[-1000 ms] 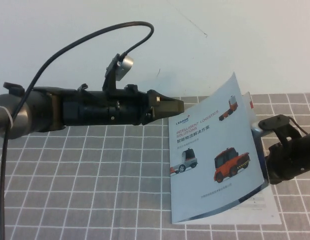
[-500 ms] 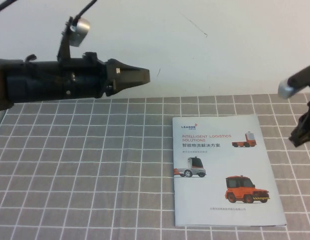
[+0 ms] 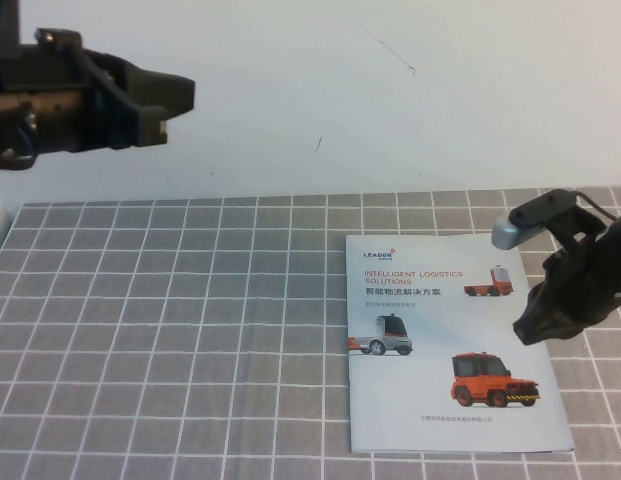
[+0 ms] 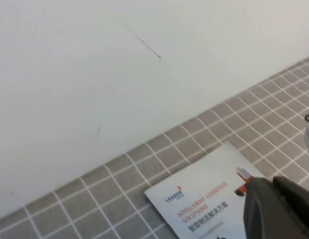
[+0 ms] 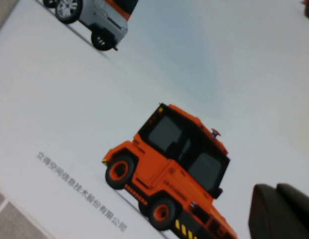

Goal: Close book
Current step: 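Close the open booklet and leave it lying on the table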

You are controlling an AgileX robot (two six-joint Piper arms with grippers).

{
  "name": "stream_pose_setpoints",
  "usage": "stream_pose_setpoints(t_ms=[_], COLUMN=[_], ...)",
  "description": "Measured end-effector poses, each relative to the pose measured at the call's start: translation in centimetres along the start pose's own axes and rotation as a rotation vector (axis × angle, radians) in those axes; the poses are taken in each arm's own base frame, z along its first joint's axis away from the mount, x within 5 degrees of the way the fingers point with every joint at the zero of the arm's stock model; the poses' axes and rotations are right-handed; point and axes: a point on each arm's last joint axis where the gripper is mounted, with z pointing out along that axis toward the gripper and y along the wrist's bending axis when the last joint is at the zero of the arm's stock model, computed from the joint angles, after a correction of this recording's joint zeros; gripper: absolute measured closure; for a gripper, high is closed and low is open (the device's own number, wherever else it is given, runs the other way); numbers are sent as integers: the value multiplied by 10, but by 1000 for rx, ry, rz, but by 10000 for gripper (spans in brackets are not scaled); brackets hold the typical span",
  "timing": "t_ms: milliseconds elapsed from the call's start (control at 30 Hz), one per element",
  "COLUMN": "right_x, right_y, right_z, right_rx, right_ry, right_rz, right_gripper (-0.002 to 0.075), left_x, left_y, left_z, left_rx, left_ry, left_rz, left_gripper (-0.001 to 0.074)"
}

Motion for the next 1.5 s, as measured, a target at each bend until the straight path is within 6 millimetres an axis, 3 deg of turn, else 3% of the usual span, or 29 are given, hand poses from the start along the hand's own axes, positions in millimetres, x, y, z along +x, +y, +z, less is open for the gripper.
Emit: stream_pose_setpoints(t_ms=[167,367,867,933,1000,1100,1200,1333,1433,1500], right_x=[0,3,7,2,-8,-20,-20,5,34,56], right_y=[-2,-6,-8,-8,-5,6,26,61,83,94], right_z=[24,43,39,20,-12,-75,-143,-224,-261,-271], right_rx=[-3,-10,7,54,122,234,325,424,481,504], right_ry=[16,49,109,91,29,-115,-285,-495,-593,-628], right_rz=[12,25,-39,-72,-107,-143,-179,-207,-222,-224], right_gripper=[727,727,727,727,727,727,727,727,727,727], left_x=[0,20,66,72,79,91,105,131,147,156], left_y=[-21,-37,-82,-85,-87,-87,-85,-75,-67,-61], left_z=[-42,-77,-150,-156,-159,-159,-153,-138,-130,-126], left_rx=[-102,-187,-283,-292,-302,-309,-296,-282,-308,-330], left_ry=[-115,-189,-395,-402,-401,-383,-336,-244,-208,-199], left_rz=[70,110,275,300,327,348,343,306,276,250], left_gripper=[735,736,736,736,736,736,736,736,736,736])
